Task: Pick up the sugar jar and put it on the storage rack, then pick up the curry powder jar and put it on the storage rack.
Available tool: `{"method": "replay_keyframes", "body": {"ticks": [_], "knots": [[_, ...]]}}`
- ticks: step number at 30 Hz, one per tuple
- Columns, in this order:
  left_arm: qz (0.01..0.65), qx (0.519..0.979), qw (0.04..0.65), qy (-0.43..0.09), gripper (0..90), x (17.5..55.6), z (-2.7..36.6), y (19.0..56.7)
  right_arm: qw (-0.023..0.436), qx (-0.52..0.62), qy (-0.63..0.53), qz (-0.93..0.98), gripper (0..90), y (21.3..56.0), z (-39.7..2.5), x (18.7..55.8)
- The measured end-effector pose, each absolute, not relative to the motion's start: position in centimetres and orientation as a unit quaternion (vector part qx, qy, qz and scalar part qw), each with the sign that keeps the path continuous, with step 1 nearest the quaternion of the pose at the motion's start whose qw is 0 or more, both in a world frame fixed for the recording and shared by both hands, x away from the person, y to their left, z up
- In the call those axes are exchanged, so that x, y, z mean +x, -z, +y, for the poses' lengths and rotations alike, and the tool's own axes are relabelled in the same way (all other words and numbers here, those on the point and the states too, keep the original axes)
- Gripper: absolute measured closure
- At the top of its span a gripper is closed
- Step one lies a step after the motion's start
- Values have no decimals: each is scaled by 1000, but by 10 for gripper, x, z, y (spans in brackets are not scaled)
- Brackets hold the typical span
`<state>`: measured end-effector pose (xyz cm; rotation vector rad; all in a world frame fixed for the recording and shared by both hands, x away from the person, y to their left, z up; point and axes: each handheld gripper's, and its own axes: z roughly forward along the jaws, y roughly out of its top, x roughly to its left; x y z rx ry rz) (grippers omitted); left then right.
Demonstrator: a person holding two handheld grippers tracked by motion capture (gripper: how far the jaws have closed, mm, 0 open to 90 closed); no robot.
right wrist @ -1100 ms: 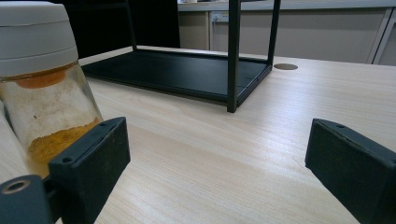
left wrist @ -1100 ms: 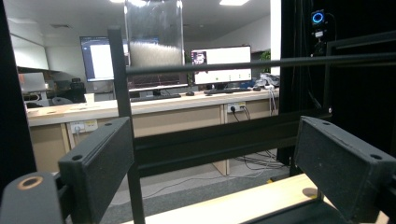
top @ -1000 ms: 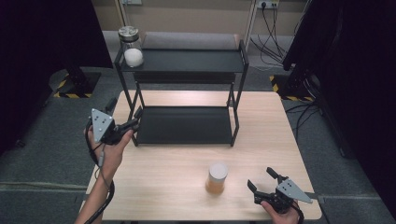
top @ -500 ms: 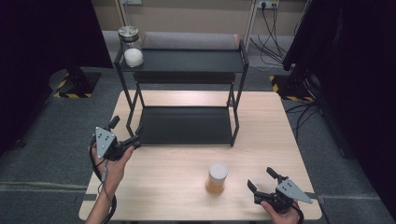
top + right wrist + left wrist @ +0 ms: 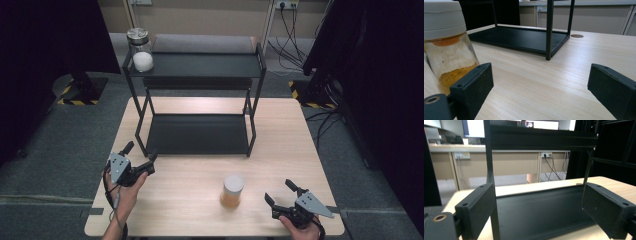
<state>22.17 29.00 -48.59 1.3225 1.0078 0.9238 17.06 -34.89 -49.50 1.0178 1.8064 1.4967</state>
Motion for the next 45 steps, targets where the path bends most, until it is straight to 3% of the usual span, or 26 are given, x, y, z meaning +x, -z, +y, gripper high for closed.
{"method": "replay_keyframes", "body": {"ticks": [20, 26, 45], "knots": [[463, 574, 569, -365, 108, 207, 288, 520, 291, 377, -560, 678, 62, 495, -348, 170], [456, 588, 562, -362, 110, 209, 283, 518, 293, 374, -560, 678, 59, 496, -348, 169], [465, 573, 574, -356, 109, 209, 286, 522, 293, 376, -564, 674, 37, 497, -349, 169]]}}
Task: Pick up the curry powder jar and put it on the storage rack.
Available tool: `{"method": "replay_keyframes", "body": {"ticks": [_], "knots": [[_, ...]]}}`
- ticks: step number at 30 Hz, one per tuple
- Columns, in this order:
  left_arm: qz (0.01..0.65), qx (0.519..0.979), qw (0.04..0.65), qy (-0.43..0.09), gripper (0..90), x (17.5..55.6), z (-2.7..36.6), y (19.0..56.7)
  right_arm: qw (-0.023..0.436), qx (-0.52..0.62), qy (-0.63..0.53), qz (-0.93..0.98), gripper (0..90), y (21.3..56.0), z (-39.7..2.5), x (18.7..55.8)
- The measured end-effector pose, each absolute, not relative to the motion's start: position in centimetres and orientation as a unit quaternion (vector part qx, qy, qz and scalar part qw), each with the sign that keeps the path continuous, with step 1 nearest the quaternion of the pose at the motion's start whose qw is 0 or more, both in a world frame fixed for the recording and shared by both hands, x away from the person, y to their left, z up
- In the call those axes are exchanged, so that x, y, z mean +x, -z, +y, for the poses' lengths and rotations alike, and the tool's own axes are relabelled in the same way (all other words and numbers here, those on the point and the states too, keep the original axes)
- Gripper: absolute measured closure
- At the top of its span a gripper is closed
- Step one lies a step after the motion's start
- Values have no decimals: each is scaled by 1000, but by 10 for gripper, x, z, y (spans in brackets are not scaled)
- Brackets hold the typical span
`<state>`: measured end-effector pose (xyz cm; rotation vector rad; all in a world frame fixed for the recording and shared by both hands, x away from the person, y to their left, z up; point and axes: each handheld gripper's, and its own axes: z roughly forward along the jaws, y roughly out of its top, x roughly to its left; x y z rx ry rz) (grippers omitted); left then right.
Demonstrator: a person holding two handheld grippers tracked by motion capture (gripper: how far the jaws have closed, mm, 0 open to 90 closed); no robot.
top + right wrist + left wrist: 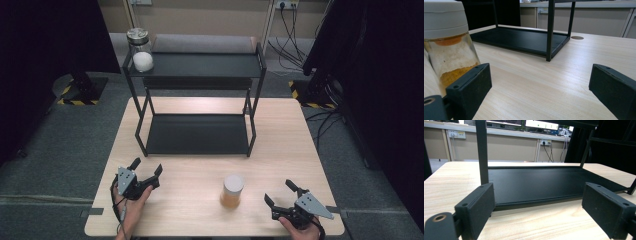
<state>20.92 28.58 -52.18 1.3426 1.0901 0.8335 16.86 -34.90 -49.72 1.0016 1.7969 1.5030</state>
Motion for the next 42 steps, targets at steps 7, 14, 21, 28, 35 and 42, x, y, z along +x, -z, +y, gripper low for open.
{"method": "replay_keyframes", "body": {"ticks": [7, 14, 21, 28, 35, 42], "knots": [[468, 575, 570, -354, 110, 210, 285, 520, 278, 357, -588, 671, 30, 495, -348, 167], [467, 573, 573, -354, 112, 210, 286, 521, 259, 320, -610, 677, 41, 485, -338, 171], [466, 574, 573, -355, 113, 209, 286, 521, 243, 296, -621, 684, 66, 477, -326, 178], [465, 573, 573, -356, 114, 209, 285, 522, 224, 267, -629, 695, 101, 468, -310, 192], [463, 575, 572, -358, 114, 209, 285, 522, 217, 248, -622, 710, 164, 461, -296, 205], [462, 577, 569, -360, 114, 209, 284, 521, 209, 243, -619, 717, 226, 464, -289, 212]]}}
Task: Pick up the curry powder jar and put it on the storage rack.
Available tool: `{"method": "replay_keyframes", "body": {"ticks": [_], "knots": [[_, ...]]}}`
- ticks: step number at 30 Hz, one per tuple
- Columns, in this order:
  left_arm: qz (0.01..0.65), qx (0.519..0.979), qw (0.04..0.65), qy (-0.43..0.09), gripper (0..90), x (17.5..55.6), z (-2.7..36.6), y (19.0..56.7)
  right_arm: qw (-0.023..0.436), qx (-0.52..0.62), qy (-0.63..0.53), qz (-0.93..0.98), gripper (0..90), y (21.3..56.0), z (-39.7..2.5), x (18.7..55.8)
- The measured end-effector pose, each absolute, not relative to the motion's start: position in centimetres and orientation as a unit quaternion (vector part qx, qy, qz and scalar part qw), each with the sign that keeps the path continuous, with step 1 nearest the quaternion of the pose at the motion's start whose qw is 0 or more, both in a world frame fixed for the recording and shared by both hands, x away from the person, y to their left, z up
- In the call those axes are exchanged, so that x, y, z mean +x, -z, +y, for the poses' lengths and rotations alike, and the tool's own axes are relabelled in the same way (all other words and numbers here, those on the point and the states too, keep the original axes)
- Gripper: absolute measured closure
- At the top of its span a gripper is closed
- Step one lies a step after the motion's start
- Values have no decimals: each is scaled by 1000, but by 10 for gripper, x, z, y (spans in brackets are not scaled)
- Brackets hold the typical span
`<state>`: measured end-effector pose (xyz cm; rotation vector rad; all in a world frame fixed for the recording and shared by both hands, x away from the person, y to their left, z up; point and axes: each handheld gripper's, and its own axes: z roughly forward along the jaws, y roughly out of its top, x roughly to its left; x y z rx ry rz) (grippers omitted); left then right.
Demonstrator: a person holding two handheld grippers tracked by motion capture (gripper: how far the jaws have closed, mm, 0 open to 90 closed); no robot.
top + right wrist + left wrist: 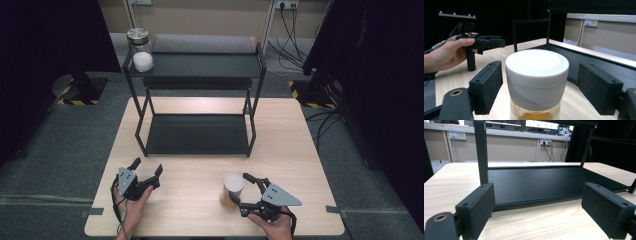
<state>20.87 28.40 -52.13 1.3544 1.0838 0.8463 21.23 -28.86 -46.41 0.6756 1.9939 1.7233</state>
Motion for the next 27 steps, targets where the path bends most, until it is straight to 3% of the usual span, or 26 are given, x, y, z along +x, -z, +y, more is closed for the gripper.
{"method": "replay_keyframes", "body": {"ticks": [13, 27], "knots": [[461, 576, 571, -360, 113, 209, 284, 522, 202, 234, -617, 724, 332, 466, -282, 222], [461, 576, 571, -360, 113, 209, 285, 522, 216, 246, -615, 718, 341, 467, -275, 215]]}}
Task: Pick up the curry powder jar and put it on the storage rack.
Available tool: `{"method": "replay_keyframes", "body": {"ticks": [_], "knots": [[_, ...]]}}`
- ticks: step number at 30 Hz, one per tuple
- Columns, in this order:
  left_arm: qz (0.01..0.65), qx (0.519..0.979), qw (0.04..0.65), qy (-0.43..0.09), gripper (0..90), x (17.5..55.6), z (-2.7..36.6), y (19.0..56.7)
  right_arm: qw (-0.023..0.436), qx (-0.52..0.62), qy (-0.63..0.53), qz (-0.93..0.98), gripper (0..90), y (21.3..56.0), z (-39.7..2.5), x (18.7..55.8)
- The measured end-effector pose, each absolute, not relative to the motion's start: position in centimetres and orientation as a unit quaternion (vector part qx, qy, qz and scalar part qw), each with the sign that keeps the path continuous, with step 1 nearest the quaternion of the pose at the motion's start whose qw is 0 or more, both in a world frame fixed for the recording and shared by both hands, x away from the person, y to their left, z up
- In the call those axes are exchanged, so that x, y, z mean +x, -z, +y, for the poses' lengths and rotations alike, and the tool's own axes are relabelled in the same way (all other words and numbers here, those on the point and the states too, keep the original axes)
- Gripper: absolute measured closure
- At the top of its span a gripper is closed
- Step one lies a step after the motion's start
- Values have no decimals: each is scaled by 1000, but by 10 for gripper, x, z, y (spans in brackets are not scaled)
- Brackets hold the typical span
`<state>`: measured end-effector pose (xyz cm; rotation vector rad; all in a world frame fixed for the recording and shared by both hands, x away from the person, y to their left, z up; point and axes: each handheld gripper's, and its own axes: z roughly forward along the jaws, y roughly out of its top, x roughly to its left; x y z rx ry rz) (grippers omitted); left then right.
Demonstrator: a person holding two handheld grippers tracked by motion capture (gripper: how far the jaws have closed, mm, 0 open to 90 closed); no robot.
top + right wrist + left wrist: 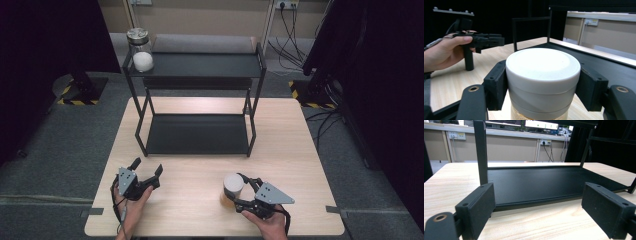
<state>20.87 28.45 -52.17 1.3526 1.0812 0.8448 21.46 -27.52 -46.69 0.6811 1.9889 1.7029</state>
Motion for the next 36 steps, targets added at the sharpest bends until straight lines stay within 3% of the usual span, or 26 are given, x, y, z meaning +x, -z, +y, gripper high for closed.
{"method": "replay_keyframes", "body": {"ticks": [36], "knots": [[459, 578, 566, -366, 114, 208, 282, 521, 319, 263, -643, 644, 342, 408, -273, 203]]}}
